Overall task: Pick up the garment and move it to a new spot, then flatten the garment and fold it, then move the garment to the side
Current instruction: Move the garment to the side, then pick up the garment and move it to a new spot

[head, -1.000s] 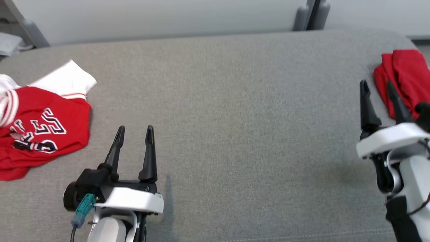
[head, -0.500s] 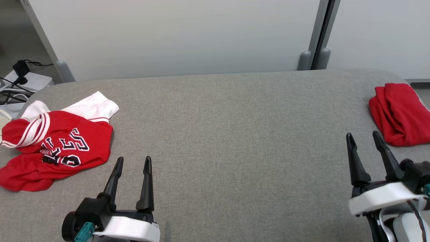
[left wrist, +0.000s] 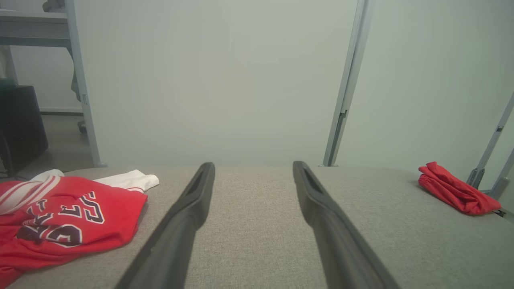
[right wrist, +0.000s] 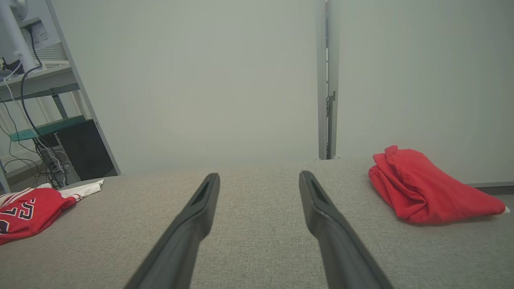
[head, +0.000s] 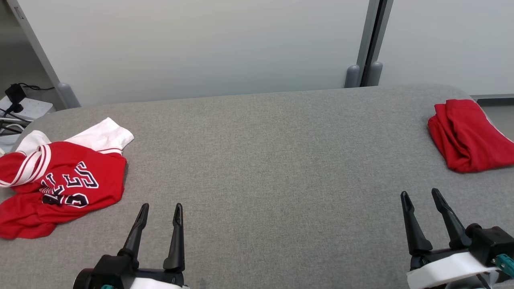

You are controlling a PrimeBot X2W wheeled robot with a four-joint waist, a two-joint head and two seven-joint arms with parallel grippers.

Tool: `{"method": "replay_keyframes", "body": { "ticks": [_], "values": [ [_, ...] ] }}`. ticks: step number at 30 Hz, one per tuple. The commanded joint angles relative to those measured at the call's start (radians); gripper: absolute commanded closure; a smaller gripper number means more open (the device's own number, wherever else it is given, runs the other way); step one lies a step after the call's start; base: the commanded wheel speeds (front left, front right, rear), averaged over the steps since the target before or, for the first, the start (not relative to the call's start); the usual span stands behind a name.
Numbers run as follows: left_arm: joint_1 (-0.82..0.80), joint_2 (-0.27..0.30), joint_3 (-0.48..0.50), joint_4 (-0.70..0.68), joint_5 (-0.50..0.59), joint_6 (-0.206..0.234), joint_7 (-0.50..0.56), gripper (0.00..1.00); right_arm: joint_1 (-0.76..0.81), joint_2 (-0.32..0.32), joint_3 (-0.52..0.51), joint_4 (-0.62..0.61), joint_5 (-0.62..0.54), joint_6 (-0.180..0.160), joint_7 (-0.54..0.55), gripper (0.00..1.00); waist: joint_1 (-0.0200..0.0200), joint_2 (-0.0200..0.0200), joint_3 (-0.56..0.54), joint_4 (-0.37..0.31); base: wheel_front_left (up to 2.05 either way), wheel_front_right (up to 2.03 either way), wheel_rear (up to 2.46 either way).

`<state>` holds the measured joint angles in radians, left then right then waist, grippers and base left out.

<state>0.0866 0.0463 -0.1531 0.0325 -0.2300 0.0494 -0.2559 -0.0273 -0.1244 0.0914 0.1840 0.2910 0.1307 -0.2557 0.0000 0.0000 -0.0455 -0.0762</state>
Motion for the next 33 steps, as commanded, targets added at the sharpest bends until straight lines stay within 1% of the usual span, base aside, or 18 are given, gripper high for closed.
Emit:
{"method": "replay_keyframes", "body": {
  "ticks": [1,7,19,25,33],
  "values": [
    [-0.022,0.004,0.029,-0.021,0.009,-0.001,-0.006,0.0,-0.014,-0.006,0.02,-0.033,-0.007,0.0,-0.006,0.0,0.0,0.0,0.0,-0.001,0.0,0.0,0.0],
    [-0.016,0.004,0.028,-0.01,0.014,0.002,-0.006,0.0,-0.006,-0.001,0.011,-0.044,-0.009,0.0,-0.006,0.0,0.0,0.0,0.002,-0.002,0.0,0.0,0.0],
    [-0.017,0.004,0.039,0.001,0.006,0.003,-0.006,0.0,0.011,0.005,0.011,-0.053,-0.002,0.0,-0.006,0.0,0.0,0.0,0.009,0.019,0.0,0.0,0.0],
    [-0.021,0.004,0.045,-0.006,0.002,0.006,-0.006,0.0,0.02,0.006,0.018,-0.061,0.001,0.0,-0.006,0.0,0.0,0.0,0.016,0.059,0.0,0.0,0.0],
    [-0.026,0.004,0.05,-0.023,0.004,0.026,-0.006,0.0,0.023,0.01,0.043,-0.074,0.011,0.0,-0.006,0.0,0.0,0.0,0.025,0.149,0.0,0.0,0.0]
  ]
}}
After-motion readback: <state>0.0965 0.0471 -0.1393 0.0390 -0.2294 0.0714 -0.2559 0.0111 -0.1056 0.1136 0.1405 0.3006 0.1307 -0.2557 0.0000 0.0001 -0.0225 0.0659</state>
